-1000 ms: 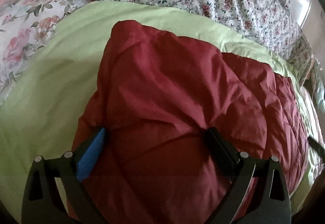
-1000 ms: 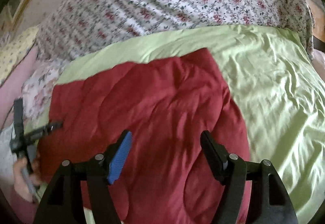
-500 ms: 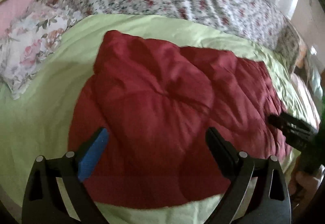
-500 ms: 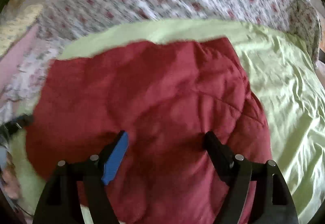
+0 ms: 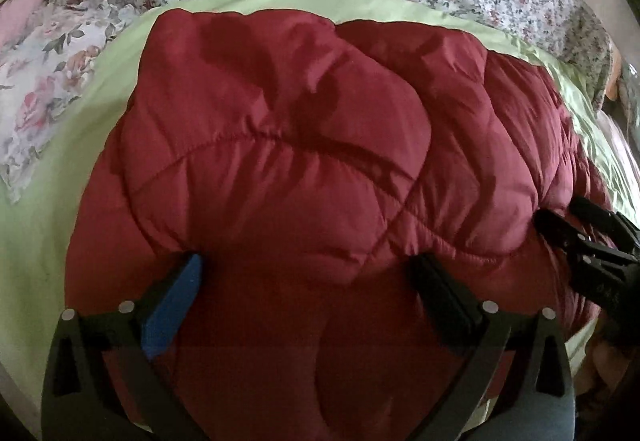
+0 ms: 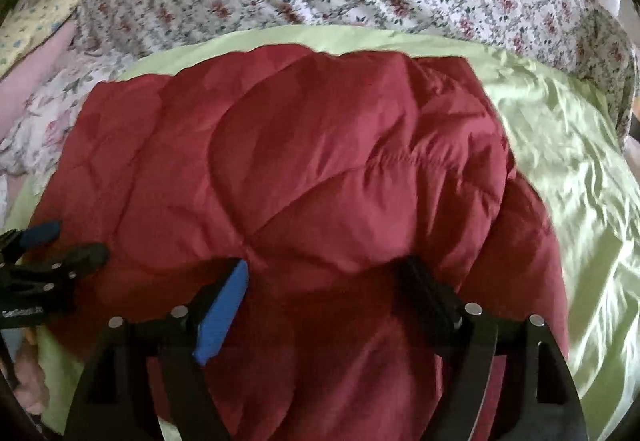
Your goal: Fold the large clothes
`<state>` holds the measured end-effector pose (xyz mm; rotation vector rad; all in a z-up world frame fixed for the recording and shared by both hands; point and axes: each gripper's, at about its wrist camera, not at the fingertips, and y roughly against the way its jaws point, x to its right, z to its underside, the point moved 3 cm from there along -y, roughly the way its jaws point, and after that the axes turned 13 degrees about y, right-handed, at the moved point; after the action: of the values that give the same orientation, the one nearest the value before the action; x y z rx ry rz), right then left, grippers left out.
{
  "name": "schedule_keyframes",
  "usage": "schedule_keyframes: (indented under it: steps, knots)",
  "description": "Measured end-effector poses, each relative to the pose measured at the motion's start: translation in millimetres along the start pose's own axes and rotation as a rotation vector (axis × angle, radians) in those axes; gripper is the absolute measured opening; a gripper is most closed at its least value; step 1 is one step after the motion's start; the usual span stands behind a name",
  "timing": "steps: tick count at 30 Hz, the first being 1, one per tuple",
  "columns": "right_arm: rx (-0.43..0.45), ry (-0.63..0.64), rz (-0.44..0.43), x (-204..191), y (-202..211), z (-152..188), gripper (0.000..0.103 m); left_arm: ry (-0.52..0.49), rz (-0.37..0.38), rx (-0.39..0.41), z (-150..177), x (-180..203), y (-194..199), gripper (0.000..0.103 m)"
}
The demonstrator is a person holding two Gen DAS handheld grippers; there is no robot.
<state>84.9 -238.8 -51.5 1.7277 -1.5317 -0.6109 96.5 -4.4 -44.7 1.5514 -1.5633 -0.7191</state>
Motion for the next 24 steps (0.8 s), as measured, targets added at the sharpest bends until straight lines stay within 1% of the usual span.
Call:
schedule_keyframes:
  steps: [2, 5, 7, 9, 12, 17, 21, 24]
  knots:
    - [0.008, -0.014, 0.007, 7.1, -4.9, -3.9, 0.086, 0.004, -0.001, 0.003, -3.5, 2.1, -2.9, 0.103]
    - [0.014, -0.032, 0.007, 13.9, -9.7, -7.3, 0.086, 0.009, -0.001, 0.0, -6.3, 3.9, 0.8, 0.103]
    - [0.012, -0.05, -0.002, 19.3, -11.3, -9.0, 0.086, 0.018, -0.011, 0.029, -10.2, -0.8, 12.6, 0.101]
    - [0.014, -0.054, -0.007, 20.4, -11.8, -8.9, 0.086, 0.028, -0.037, 0.044, -13.1, -8.0, 15.4, 0.101]
    - [0.014, -0.045, 0.003, 17.8, -12.0, -8.9, 0.086, 0.056, -0.03, 0.016, -14.7, -17.3, 1.6, 0.103]
    - [0.053, -0.056, 0.009, 18.5, 10.1, -13.8, 0.085, 0.048, -0.049, 0.021, -15.5, -16.6, -6.9, 0.103]
    - [0.002, -0.048, -0.022, 22.4, -9.4, -8.5, 0.086, 0.051, -0.049, 0.021, -16.9, -16.3, -9.1, 0.103]
    - [-0.014, -0.031, -0.007, 20.2, -18.6, -10.3, 0.086, 0.053, -0.052, 0.021, -18.6, -16.2, -11.7, 0.103]
